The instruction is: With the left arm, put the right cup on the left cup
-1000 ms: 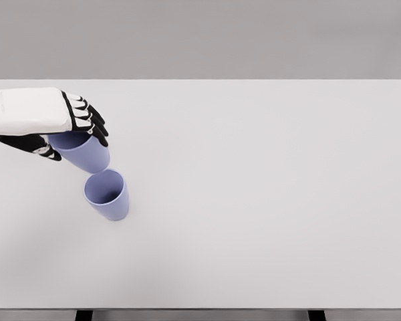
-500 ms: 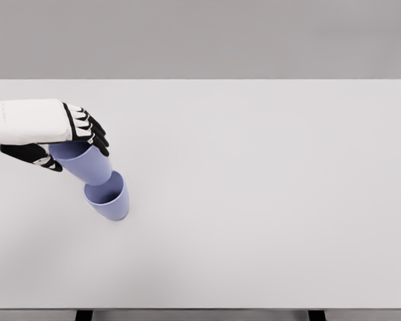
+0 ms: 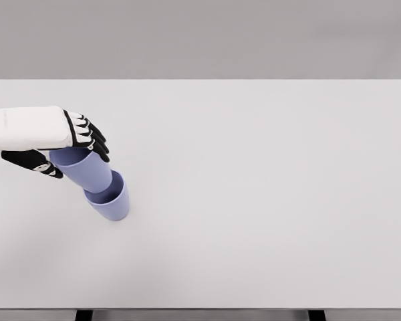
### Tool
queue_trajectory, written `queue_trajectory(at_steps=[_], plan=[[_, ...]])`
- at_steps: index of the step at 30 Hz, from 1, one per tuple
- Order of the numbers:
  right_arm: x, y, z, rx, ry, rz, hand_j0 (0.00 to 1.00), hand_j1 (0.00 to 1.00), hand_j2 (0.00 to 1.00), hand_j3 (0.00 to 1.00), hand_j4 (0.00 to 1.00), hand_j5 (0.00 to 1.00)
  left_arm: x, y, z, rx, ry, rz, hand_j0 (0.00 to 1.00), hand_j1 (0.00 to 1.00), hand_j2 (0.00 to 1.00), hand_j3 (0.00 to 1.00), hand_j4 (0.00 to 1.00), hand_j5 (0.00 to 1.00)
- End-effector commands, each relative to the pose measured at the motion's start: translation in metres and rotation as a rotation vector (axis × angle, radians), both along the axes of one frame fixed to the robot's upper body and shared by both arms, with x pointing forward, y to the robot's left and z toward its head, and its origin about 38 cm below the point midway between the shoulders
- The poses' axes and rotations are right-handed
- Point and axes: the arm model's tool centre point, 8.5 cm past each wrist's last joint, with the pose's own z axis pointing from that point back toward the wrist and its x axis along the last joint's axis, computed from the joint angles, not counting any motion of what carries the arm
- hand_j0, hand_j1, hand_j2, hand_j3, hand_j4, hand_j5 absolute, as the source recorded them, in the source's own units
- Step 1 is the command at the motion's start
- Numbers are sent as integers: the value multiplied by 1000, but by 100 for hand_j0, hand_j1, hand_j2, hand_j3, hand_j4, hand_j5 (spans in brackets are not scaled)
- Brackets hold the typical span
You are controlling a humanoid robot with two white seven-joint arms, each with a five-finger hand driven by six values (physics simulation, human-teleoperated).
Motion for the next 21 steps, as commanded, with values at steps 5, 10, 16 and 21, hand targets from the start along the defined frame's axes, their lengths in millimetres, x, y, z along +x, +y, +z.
queue_trajectory(at_steps=[5,10,16,21], plan=[[-1,0,0,0,2,0,100,100,100,100,100,100,-1,3,-2,1,11,11,75,75,75,75,75,75],[0,0,0,0,0,0,100,100,100,100,100,100,-2,3,-3,-12,23,9,76,76,76,76,76,76],[0,0,0,0,0,0,100,100,100,100,100,100,-3,3,-10,-13,44,11,77,77,77,77,77,77],[0,0,0,0,0,0,100,100,100,100,100,100,-4,3,-12,-13,50,12,77,77,77,77,77,77]])
